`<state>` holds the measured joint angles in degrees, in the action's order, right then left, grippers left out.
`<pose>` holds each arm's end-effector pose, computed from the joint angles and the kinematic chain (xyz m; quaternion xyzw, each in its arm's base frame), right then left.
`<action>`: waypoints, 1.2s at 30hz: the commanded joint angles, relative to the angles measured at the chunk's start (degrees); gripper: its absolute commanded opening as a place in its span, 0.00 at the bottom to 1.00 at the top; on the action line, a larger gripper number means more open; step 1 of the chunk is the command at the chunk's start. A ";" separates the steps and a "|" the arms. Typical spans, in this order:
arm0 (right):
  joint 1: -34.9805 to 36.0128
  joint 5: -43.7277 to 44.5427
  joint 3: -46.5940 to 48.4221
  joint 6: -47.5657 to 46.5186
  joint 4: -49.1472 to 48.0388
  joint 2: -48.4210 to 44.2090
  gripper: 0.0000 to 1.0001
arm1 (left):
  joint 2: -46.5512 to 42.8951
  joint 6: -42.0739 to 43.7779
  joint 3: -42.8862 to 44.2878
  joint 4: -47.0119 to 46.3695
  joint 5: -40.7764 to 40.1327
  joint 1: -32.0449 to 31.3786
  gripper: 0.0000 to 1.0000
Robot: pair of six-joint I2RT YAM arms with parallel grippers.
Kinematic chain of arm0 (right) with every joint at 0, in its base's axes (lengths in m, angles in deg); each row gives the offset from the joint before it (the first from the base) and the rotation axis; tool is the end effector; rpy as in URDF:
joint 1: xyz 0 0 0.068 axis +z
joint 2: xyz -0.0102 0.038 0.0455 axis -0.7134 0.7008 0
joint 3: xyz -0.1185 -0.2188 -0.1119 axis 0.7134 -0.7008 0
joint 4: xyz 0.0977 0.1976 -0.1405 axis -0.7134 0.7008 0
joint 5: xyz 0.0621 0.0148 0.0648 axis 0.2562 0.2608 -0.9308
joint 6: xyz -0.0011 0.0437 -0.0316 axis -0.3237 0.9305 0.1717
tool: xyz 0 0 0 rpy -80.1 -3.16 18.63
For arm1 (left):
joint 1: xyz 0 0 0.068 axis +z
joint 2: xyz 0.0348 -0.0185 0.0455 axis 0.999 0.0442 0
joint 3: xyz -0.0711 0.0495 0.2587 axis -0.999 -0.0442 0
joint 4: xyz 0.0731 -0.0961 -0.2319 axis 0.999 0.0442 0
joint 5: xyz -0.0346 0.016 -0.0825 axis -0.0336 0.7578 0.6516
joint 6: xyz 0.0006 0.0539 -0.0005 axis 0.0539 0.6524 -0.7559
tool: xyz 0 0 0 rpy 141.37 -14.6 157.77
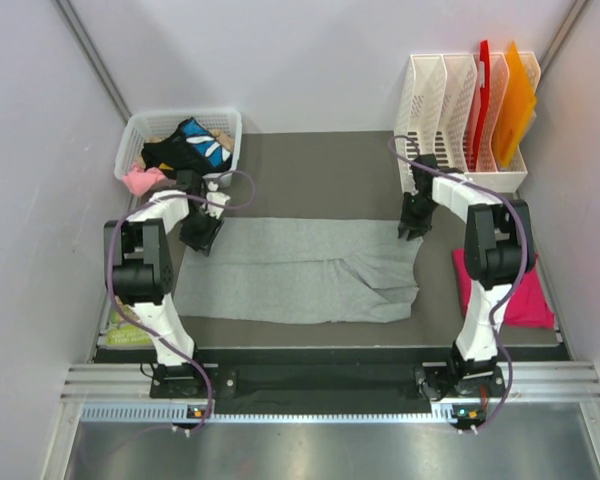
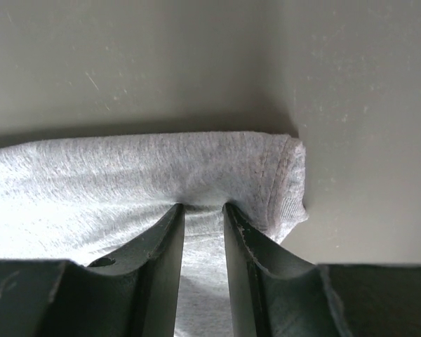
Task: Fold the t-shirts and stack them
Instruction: Fold the flattened tshirt in 1/3 of the way, then grap the side of the flattened tshirt closest away from the robot with both arms
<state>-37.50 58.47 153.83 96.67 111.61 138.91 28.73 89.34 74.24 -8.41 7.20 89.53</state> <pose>0.3890 0.0569 0.1672 0.1218 0.9837 0.0634 0.1158 0.3581 0.0114 0.1673 0.2209 0.9682 0.0088 0.1170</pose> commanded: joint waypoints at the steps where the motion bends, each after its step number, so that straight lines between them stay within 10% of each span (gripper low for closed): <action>1: -0.10 0.37 6.89 -0.70 -4.31 5.60 0.30 | 3.41 -1.99 5.26 4.20 1.23 -0.04 0.44; 15: 1.57 2.12 27.84 -3.25 3.07 10.18 0.32 | 8.08 -3.67 19.34 9.65 0.71 -0.57 0.44; 25: 6.22 7.57 8.09 -6.15 6.59 -16.41 0.34 | -15.63 2.31 0.80 14.48 0.44 -0.57 0.45; 36: 15.18 4.15 -21.43 0.61 8.43 -34.47 0.35 | -22.42 3.97 -9.48 16.16 2.82 -0.57 0.45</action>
<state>-26.72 63.48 140.09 93.81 117.30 108.09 9.17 90.54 68.55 5.73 8.73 88.87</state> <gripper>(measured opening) 0.343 0.451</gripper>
